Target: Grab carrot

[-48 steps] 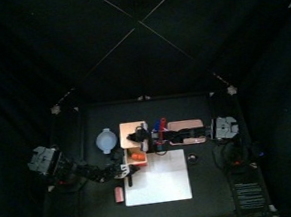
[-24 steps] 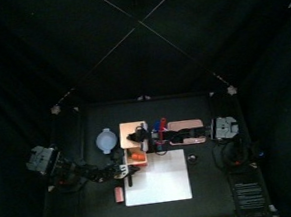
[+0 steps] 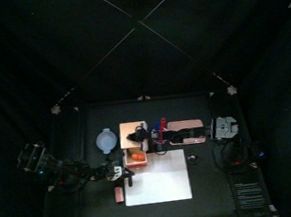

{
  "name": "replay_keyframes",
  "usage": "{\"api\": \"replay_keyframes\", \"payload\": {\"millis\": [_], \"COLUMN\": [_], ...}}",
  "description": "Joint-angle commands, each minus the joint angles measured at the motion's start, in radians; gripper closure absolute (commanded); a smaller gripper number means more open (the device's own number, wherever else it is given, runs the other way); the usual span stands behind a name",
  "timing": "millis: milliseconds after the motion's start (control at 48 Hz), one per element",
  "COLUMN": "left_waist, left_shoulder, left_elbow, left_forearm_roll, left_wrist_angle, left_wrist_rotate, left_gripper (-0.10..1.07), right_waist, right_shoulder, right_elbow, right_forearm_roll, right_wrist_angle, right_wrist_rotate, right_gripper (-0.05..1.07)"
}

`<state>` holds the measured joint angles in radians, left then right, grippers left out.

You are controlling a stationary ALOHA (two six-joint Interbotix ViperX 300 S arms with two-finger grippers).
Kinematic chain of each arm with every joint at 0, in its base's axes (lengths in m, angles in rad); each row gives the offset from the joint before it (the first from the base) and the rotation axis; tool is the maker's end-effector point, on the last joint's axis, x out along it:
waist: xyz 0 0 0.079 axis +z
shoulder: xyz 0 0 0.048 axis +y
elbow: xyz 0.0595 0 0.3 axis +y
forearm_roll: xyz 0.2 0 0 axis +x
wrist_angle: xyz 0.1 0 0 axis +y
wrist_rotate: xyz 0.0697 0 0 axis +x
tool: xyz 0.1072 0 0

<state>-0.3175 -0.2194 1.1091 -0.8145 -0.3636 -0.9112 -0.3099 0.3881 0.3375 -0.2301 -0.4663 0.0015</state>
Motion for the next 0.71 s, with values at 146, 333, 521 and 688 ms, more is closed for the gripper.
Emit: {"api": "replay_keyframes", "payload": {"millis": [146, 333, 521, 688], "left_waist": [0.0, 0.074, 0.179, 0.279], "left_shoulder": [-0.207, -0.302, -0.408, -0.508], "left_elbow": [0.02, 0.041, 0.049, 0.052], "left_forearm_roll": [0.202, 0.43, 0.611, 0.75], "left_wrist_angle": [0.038, -0.002, -0.02, -0.011], "left_wrist_rotate": [0.002, 0.043, 0.117, 0.224], "left_gripper": [0.19, 0.19, 0.21, 0.25], "right_waist": [-0.012, -0.002, 0.025, 0.055], "right_shoulder": [-0.026, -0.055, -0.106, -0.175], "right_elbow": [-0.017, -0.026, -0.028, -0.017], "right_forearm_roll": [0.003, 0.002, 0.0, 0.003], "right_wrist_angle": [0.008, 0.008, 0.009, 0.009], "right_wrist_rotate": [-0.003, -0.003, -0.002, 0.005], "right_gripper": [0.99, 0.99, 0.99, 0.99]}}
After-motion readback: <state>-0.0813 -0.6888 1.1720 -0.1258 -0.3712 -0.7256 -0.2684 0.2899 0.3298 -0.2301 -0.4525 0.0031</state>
